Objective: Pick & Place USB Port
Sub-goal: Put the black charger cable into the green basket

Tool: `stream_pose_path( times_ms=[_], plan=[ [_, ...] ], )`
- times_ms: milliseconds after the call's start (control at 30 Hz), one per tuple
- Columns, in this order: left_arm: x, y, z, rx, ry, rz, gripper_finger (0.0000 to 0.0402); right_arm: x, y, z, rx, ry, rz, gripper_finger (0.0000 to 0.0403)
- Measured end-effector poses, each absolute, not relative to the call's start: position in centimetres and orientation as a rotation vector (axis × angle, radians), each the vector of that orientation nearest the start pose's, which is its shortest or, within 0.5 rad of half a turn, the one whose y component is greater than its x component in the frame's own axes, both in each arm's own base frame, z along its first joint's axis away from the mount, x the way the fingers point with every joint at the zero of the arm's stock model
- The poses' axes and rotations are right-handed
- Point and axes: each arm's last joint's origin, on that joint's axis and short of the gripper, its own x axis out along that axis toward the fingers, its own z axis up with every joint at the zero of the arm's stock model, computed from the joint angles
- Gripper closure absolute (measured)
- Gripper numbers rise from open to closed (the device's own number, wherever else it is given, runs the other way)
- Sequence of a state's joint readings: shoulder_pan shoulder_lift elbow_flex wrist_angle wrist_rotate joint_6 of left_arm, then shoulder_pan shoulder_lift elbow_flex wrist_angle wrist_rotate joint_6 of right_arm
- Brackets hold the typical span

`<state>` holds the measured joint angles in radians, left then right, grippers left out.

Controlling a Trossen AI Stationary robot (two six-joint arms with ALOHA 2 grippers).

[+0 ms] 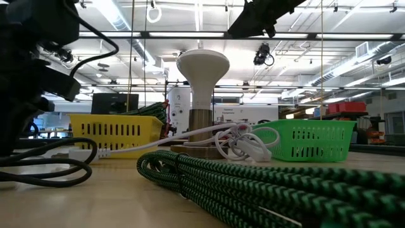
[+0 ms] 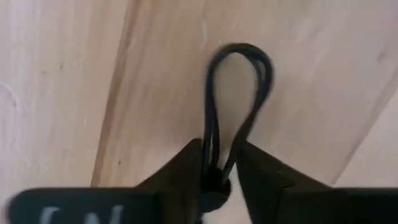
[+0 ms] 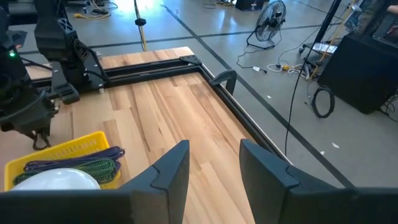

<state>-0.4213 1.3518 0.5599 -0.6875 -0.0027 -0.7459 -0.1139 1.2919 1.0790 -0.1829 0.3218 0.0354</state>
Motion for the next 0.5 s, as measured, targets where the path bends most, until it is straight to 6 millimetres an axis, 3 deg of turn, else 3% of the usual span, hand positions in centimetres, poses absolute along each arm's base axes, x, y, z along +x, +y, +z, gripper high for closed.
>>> stream_pose_path(
  times_ms=[133, 300, 500],
  plan=[
    [17.0, -7.5, 13.3, -0.29, 1.463, 0.258, 0.0382, 28.4, -4.2, 32.7, -0.006, 0.39, -0.437, 0.0261],
    [17.6, -7.4, 13.9, -0.296, 1.413, 0.337, 0.0389, 28.4, -4.2, 32.6, -0.007, 0.406, -0.437, 0.0261],
    [18.5, -7.3, 17.7, -0.163, 1.386, 0.437, 0.039, 28.3, -4.2, 32.4, -0.001, 0.428, -0.438, 0.0261]
  ],
)
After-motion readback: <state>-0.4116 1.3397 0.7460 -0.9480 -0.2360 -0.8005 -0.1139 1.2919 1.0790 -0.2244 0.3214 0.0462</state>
